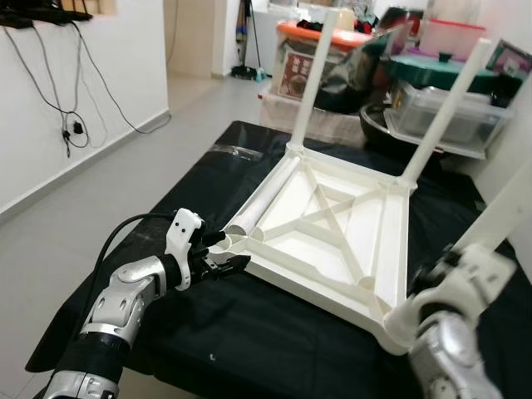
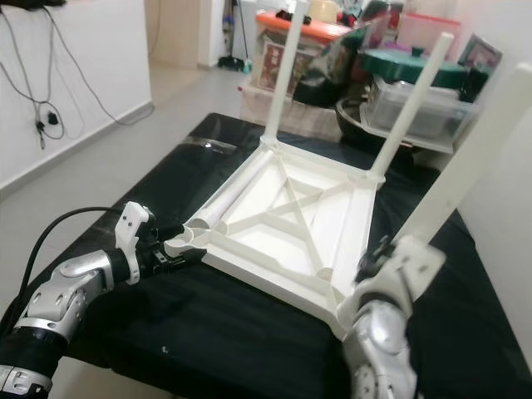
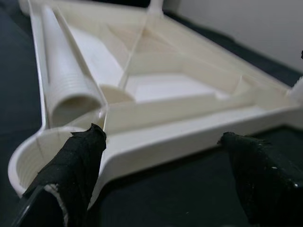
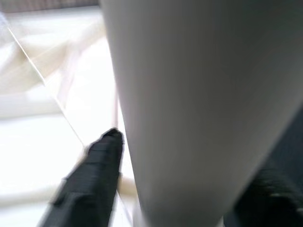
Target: Building children table
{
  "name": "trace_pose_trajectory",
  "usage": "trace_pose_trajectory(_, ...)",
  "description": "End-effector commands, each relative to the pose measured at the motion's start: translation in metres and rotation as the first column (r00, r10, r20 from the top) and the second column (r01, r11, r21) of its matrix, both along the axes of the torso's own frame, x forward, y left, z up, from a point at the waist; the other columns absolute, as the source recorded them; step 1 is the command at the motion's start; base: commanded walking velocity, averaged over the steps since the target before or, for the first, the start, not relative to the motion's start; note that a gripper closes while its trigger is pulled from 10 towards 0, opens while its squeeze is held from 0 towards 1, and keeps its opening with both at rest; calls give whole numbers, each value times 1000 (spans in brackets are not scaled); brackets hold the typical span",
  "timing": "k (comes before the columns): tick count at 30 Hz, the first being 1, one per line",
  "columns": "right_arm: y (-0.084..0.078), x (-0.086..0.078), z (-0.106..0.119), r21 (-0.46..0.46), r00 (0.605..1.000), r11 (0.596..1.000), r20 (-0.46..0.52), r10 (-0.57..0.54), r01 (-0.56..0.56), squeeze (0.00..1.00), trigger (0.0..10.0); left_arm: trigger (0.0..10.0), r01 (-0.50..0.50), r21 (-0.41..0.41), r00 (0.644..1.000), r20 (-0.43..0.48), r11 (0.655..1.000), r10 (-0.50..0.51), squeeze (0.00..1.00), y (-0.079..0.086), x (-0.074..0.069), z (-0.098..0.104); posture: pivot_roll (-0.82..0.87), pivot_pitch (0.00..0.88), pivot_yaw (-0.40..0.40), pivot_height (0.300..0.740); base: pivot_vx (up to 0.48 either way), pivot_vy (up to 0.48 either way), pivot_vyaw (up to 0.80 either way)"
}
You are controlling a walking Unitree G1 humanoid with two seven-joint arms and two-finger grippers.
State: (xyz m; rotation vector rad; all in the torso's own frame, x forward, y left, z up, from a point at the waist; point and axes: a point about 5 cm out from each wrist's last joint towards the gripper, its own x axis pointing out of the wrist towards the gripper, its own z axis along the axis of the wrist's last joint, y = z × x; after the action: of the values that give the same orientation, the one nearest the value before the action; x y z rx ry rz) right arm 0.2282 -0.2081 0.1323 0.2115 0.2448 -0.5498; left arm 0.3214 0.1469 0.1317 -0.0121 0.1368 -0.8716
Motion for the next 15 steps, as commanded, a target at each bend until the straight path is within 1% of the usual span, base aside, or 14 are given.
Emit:
trace_pose_trajectory(1,-2,1,8,-4,999,1000,33,-9,9,1000,10000,10000,12,18,1000,6,1000,-12,0,-3,1,0,100,0,-111,740,0,0,0)
trace_pose_trajectory(3,-12,3,23,-39,993,998,104,50,-46,1000,10000,10000,14,21,1000,7,1000,-14,0,-5,2,-1,100,0,-110,740,0,0,0)
trace_pose_trajectory(5,-12,3,23,-39,993,998,104,50,-46,1000,10000,10000,14,21,1000,7,1000,-14,0,-5,2,-1,100,0,-110,740,0,0,0)
trace_pose_trajectory(6,-22,4,36,-74,982,994,161,96,-85,1000,10000,10000,17,23,1000,8,1000,-17,0,-6,3,0,100,0,-110,740,0,0,0)
trace_pose_trajectory(7,-22,4,36,-74,982,994,161,96,-85,1000,10000,10000,17,23,1000,8,1000,-17,0,-6,3,0,100,0,-110,740,0,0,0)
trace_pose_trajectory(9,-31,6,46,-88,967,987,209,148,-132,1000,10000,10000,18,24,1000,11,1000,-18,0,-6,4,0,96,0,-109,740,0,0,0)
trace_pose_trajectory(10,-31,6,46,-88,967,987,209,148,-132,1000,10000,10000,18,24,1000,11,1000,-18,0,-6,4,0,96,0,-109,740,0,0,0)
trace_pose_trajectory(12,-38,7,61,-128,935,969,261,240,-213,1000,10000,10000,17,23,1000,15,1000,-18,0,-6,5,1,93,0,-110,740,0,0,0)
trace_pose_trajectory(13,-38,7,61,-128,935,969,261,240,-213,1000,10000,10000,17,23,1000,15,1000,-18,0,-6,5,1,93,0,-110,740,0,0,0)
trace_pose_trajectory(15,-50,9,68,-185,925,953,253,283,-241,1000,10000,10000,18,22,1000,17,1000,-19,0,-7,5,1,93,0,-110,740,0,0,0)
